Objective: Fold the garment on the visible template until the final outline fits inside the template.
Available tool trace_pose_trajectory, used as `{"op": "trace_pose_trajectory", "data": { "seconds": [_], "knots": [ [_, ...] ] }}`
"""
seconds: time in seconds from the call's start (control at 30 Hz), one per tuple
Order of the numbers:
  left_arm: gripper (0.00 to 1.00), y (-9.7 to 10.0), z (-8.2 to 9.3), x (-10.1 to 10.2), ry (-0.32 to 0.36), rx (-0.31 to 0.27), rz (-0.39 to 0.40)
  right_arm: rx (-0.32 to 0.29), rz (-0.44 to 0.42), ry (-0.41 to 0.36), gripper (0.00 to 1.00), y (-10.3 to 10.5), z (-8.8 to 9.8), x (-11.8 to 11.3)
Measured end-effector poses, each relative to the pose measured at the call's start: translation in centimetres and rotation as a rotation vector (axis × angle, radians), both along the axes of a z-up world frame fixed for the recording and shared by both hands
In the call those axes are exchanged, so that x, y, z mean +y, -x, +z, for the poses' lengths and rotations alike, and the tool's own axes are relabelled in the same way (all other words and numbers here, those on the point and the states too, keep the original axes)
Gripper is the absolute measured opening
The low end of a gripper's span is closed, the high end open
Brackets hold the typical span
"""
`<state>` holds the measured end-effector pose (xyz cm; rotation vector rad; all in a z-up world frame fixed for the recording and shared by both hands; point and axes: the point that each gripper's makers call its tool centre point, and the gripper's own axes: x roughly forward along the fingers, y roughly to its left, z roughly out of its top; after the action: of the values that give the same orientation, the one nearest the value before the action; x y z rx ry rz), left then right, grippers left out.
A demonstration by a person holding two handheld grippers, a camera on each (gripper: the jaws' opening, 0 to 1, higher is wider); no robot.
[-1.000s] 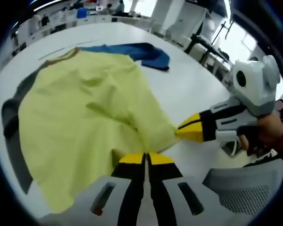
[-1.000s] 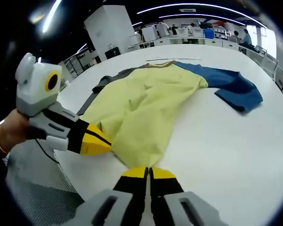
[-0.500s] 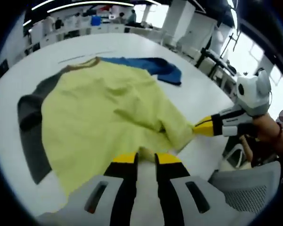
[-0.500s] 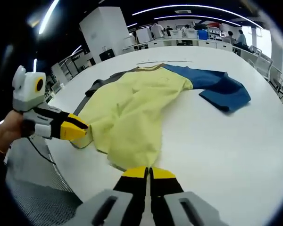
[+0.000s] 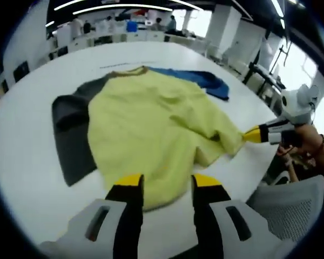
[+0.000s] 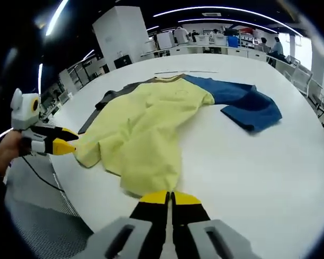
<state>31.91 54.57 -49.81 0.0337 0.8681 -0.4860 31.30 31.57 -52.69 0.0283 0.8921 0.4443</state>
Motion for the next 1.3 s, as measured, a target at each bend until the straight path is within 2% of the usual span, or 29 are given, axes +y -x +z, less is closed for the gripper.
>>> {"op": "trace_pose_trajectory", "data": {
  "seconds": [0.13,0.23,0.47,0.7,0.87,1.0,1.07,1.2,1.3],
  "knots": [
    [0.31,0.3,-0.7,2.4,-0.066,0.023,0.063,-0.010,0.001,0.054,0.00,-0.1,0.1,-1.2],
    [0.31,0.4,-1.2,3.6,-0.093,0.035,0.087,-0.011,-0.011,0.049,0.00,-0.1,0.2,-1.7],
    [0.29,0.8,-1.8,4.3,-0.051,0.078,0.116,-0.006,-0.032,0.051,0.00,-0.1,0.1,-2.2],
    [0.27,1.3,-2.9,4.7,-0.042,0.119,0.117,-0.003,-0.039,0.054,0.00,-0.1,0.0,-2.4],
    [0.21,1.2,-3.2,4.1,0.045,0.147,0.125,-0.006,-0.049,0.064,0.00,-0.2,0.1,-3.0],
    [0.11,0.7,-2.7,4.1,0.043,0.126,0.134,-0.010,-0.055,0.073,0.00,-0.3,0.2,-3.3],
    [0.00,0.2,-2.1,4.0,0.049,0.100,0.134,-0.011,-0.056,0.075,0.00,-0.4,0.2,-3.4],
    [0.00,-1.2,-1.0,3.4,0.094,0.061,0.133,-0.012,-0.054,0.081,0.00,-0.4,0.2,-3.5],
    [0.00,-2.0,-0.5,2.9,0.096,0.048,0.117,-0.010,-0.054,0.079,0.00,-0.4,0.1,-3.5]
  ]
}}
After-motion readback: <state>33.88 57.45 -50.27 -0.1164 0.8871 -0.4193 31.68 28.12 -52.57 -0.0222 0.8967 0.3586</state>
